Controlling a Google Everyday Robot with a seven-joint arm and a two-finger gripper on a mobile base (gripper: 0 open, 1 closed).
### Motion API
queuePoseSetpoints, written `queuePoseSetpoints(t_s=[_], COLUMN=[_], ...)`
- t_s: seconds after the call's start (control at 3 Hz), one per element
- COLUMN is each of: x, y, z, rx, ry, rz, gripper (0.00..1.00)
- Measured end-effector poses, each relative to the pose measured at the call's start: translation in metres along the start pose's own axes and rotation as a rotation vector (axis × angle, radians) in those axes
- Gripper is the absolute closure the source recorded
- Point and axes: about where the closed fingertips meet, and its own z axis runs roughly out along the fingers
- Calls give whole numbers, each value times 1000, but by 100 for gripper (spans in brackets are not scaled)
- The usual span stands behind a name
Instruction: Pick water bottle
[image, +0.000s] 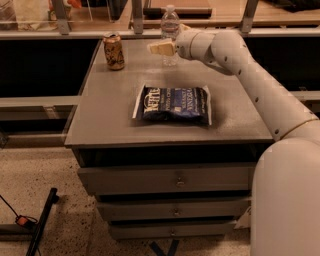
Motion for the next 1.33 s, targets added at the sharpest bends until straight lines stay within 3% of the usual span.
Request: queuePoseSetpoints(t_s=[1.0, 1.33], x=[-9, -31], y=[-9, -13], z=[7, 2], rx=[0, -18], ry=[18, 15], rz=[34, 62], gripper=[88, 100])
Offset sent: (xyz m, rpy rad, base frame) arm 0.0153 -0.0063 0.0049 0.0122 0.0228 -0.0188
